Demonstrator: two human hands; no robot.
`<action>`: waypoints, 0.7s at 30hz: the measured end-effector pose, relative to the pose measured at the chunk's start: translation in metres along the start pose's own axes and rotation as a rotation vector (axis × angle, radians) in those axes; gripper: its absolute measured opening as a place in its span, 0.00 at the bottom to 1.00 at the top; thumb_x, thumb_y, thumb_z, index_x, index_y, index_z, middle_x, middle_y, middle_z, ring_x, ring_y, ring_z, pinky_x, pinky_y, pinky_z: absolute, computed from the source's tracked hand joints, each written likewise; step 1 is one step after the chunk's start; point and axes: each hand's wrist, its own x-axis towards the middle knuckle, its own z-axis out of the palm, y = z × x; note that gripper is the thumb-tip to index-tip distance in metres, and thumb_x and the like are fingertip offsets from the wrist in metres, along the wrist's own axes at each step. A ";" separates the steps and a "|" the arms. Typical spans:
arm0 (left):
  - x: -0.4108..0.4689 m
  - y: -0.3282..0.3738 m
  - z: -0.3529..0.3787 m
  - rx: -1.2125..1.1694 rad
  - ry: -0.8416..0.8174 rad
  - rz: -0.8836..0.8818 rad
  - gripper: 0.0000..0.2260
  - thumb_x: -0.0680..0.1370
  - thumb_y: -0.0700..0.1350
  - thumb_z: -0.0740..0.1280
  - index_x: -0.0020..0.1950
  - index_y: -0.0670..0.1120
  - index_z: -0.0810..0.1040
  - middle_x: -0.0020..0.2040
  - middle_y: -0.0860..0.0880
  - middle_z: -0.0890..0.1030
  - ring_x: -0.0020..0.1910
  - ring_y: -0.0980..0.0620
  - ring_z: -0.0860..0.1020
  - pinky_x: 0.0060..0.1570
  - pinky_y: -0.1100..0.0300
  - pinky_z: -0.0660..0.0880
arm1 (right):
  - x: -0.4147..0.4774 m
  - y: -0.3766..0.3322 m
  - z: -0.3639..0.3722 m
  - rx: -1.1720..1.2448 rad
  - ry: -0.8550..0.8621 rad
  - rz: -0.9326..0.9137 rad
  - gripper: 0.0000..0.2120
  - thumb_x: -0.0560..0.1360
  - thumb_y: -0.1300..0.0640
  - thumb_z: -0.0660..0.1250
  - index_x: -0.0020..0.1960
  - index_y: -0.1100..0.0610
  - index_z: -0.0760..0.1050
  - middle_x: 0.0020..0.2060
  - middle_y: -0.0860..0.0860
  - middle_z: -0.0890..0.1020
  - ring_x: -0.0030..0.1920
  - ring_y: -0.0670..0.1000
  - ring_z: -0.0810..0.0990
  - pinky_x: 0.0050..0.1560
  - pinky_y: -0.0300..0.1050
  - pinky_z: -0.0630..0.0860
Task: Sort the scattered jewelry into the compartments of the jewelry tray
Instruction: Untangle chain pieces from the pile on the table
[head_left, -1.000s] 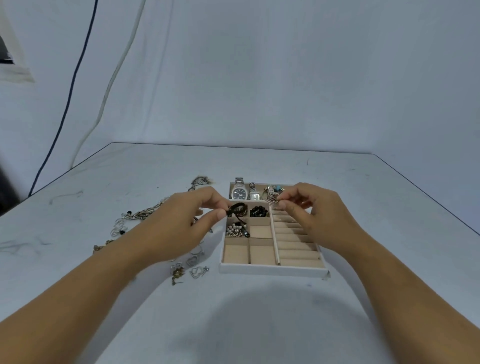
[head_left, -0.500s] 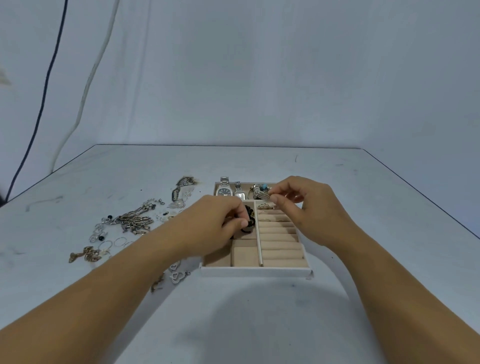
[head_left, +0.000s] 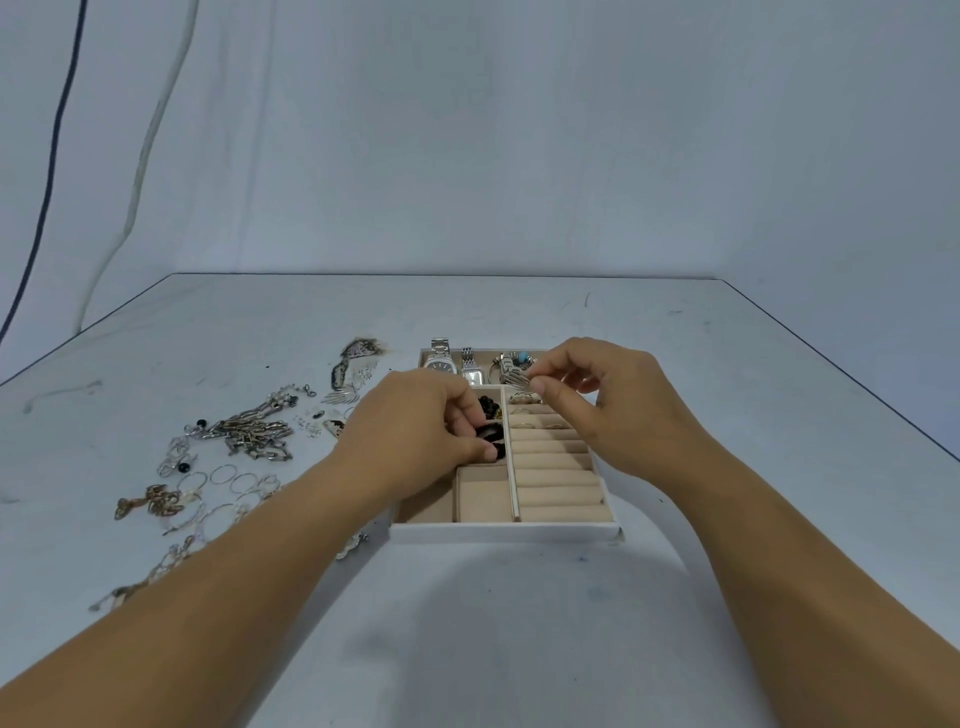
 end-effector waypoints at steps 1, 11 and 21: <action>0.000 0.000 0.000 0.031 -0.013 0.014 0.09 0.66 0.52 0.77 0.41 0.54 0.80 0.31 0.61 0.81 0.34 0.66 0.77 0.44 0.60 0.76 | 0.000 0.000 0.000 -0.001 -0.002 0.001 0.03 0.74 0.53 0.69 0.47 0.47 0.80 0.40 0.42 0.81 0.43 0.43 0.79 0.49 0.42 0.77; -0.006 -0.014 -0.010 0.045 0.023 0.234 0.12 0.72 0.56 0.70 0.54 0.57 0.78 0.51 0.59 0.77 0.53 0.58 0.74 0.56 0.55 0.72 | 0.000 0.001 0.001 -0.013 -0.007 0.007 0.03 0.74 0.53 0.69 0.48 0.48 0.80 0.40 0.42 0.81 0.43 0.43 0.78 0.48 0.40 0.76; -0.041 -0.054 -0.026 0.242 -0.125 0.325 0.31 0.73 0.71 0.48 0.73 0.61 0.61 0.71 0.69 0.57 0.66 0.75 0.55 0.60 0.76 0.55 | -0.003 -0.005 0.012 -0.050 -0.090 -0.044 0.05 0.74 0.57 0.70 0.49 0.50 0.82 0.43 0.45 0.81 0.42 0.46 0.80 0.45 0.45 0.79</action>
